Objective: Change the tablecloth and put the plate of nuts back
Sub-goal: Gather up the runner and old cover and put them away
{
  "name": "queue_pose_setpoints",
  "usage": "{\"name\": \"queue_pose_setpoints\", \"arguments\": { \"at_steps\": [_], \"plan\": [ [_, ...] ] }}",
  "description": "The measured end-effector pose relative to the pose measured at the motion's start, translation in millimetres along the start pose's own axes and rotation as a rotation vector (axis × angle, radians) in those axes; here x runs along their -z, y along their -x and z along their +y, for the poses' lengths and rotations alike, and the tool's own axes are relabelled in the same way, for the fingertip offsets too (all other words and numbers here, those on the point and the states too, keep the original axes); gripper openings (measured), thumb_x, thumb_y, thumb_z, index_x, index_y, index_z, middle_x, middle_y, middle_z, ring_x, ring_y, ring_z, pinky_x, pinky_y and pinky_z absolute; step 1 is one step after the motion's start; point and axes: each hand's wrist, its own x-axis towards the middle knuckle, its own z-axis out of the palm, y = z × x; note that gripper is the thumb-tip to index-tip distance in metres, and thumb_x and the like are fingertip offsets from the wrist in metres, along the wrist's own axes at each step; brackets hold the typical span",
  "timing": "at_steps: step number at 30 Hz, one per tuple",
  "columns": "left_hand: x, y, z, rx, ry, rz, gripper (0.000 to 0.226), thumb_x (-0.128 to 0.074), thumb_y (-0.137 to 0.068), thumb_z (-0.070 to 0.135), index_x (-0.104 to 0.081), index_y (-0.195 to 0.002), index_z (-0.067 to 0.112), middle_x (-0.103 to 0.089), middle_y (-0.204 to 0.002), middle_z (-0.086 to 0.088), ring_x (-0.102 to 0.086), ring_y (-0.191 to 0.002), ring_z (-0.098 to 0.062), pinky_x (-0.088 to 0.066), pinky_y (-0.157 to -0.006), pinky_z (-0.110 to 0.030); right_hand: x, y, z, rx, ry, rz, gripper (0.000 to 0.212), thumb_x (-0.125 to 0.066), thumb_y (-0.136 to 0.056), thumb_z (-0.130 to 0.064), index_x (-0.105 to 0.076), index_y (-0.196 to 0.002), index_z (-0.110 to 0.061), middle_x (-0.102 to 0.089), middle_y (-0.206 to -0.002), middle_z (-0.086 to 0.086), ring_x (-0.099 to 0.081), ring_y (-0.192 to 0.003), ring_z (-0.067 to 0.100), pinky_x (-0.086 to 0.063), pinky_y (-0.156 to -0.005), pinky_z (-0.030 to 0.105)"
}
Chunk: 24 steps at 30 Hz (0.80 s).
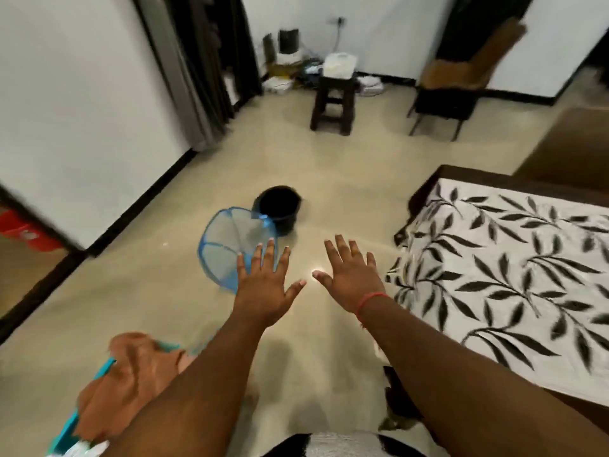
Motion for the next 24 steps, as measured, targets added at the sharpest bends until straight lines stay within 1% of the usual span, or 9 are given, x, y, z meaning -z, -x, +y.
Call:
{"name": "queue_pose_setpoints", "arguments": {
  "at_steps": [2,4,8,10,12,16,18,21,24],
  "plan": [
    [-6.1,-31.2,56.3,-0.083,-0.022,-0.004,0.085,0.0,-0.087,0.078,-0.006,-0.158,0.032,-0.003,-0.167,-0.007,-0.006,-0.152,-0.03,-0.001,-0.118,-0.061,15.3,4.8,61.2,-0.091,-0.02,0.032,0.081,-0.016,-0.089,-0.076,0.001,-0.156,-0.032,0.005,-0.165,-0.004,0.001,-0.152,0.026,-0.008,-0.118,0.058],
    [-9.9,-55.9,105.0,-0.152,-0.044,-0.007,0.086,0.002,-0.086,0.079,-0.006,-0.158,0.032,-0.004,-0.166,-0.008,-0.005,-0.152,-0.03,0.001,-0.118,-0.062,27.2,13.5,113.2,-0.171,-0.039,0.054,0.082,-0.014,-0.089,-0.076,0.001,-0.156,-0.032,0.006,-0.165,-0.004,0.002,-0.152,0.026,-0.006,-0.118,0.057],
    [-13.3,-94.7,204.1,-0.339,-0.061,-0.023,0.081,-0.013,-0.09,0.076,-0.02,-0.156,0.03,-0.019,-0.164,-0.011,-0.02,-0.148,-0.035,-0.012,-0.115,-0.065,41.8,47.3,216.0,-0.366,-0.067,0.11,0.081,-0.013,-0.088,-0.075,0.001,-0.156,-0.033,0.005,-0.165,-0.003,0.002,-0.152,0.026,-0.006,-0.118,0.058],
    [-14.4,-109.1,247.0,-0.446,-0.073,-0.052,0.081,-0.011,-0.09,0.077,-0.02,-0.156,0.03,-0.021,-0.163,-0.01,-0.021,-0.148,-0.034,-0.013,-0.114,-0.065,40.8,68.3,259.2,-0.485,-0.085,0.109,0.08,-0.015,-0.089,-0.074,-0.001,-0.155,-0.033,0.004,-0.166,-0.002,0.002,-0.152,0.026,-0.007,-0.117,0.059],
    [-18.1,-122.5,285.4,-0.546,-0.099,-0.063,0.082,-0.006,-0.09,0.077,-0.015,-0.157,0.03,-0.017,-0.164,-0.009,-0.017,-0.149,-0.033,-0.011,-0.115,-0.064,35.1,90.0,294.8,-0.605,-0.129,0.123,0.081,-0.022,-0.089,-0.074,0.001,-0.155,-0.034,0.006,-0.165,-0.003,0.004,-0.152,0.026,-0.006,-0.117,0.059],
    [-33.1,-146.3,346.1,-0.715,-0.139,-0.101,0.081,-0.008,-0.091,0.076,-0.011,-0.157,0.03,-0.01,-0.166,-0.01,-0.013,-0.151,-0.033,-0.011,-0.115,-0.064,19.2,124.9,344.6,-0.808,-0.205,0.125,0.082,-0.005,-0.085,-0.075,0.005,-0.155,-0.034,0.01,-0.165,-0.002,0.004,-0.152,0.029,-0.006,-0.116,0.06],
    [-44.4,-154.9,368.1,-0.788,-0.152,-0.122,0.081,-0.009,-0.091,0.076,-0.01,-0.158,0.03,-0.008,-0.166,-0.009,-0.013,-0.151,-0.034,-0.011,-0.115,-0.064,11.9,138.8,360.4,-0.889,-0.221,0.108,0.079,-0.008,-0.088,-0.072,0.004,-0.155,-0.031,0.01,-0.165,0.0,0.002,-0.152,0.03,-0.008,-0.117,0.06],
    [-64.4,-172.5,395.9,-0.909,-0.153,-0.156,0.078,-0.012,-0.092,0.074,-0.015,-0.157,0.033,-0.011,-0.166,-0.006,-0.014,-0.151,-0.034,-0.009,-0.116,-0.065,-0.9,152.6,380.3,-1.047,-0.308,0.112,0.077,-0.016,-0.091,-0.071,0.0,-0.155,-0.033,0.01,-0.165,-0.003,0.004,-0.152,0.028,-0.007,-0.117,0.059],
    [-83.4,-202.6,414.9,-1.001,-0.182,-0.201,0.076,-0.014,-0.092,0.074,-0.013,-0.157,0.035,-0.009,-0.166,-0.003,-0.011,-0.152,-0.032,-0.007,-0.116,-0.064,-14.3,157.5,391.0,-1.218,-0.377,0.092,0.076,-0.019,-0.093,-0.07,0.0,-0.156,-0.032,0.01,-0.165,-0.003,0.003,-0.152,0.028,-0.009,-0.118,0.059]
  ]
}}
